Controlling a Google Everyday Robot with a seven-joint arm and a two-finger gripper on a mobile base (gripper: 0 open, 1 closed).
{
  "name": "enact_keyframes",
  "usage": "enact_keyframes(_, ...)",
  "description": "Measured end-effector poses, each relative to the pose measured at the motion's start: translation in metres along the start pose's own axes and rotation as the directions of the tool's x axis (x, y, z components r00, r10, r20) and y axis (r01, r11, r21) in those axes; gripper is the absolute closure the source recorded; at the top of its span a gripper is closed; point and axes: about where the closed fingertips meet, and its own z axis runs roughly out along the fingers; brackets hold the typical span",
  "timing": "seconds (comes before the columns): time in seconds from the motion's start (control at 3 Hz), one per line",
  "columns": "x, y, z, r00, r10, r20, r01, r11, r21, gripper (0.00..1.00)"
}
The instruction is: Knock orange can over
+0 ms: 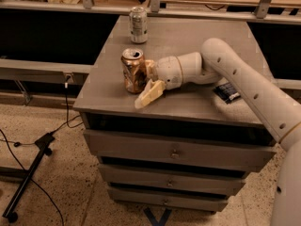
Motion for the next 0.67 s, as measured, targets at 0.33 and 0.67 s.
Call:
enact_keyframes(0.33,0.0000,0.0000,0.0001,1.000,0.000,0.000,0.000,1.0000,0.000,0.00)
enact_keyframes(0.67,-0.0006,0.0004,0.0034,1.000,0.000,0.001,0.001,1.0000,-0.006,0.22)
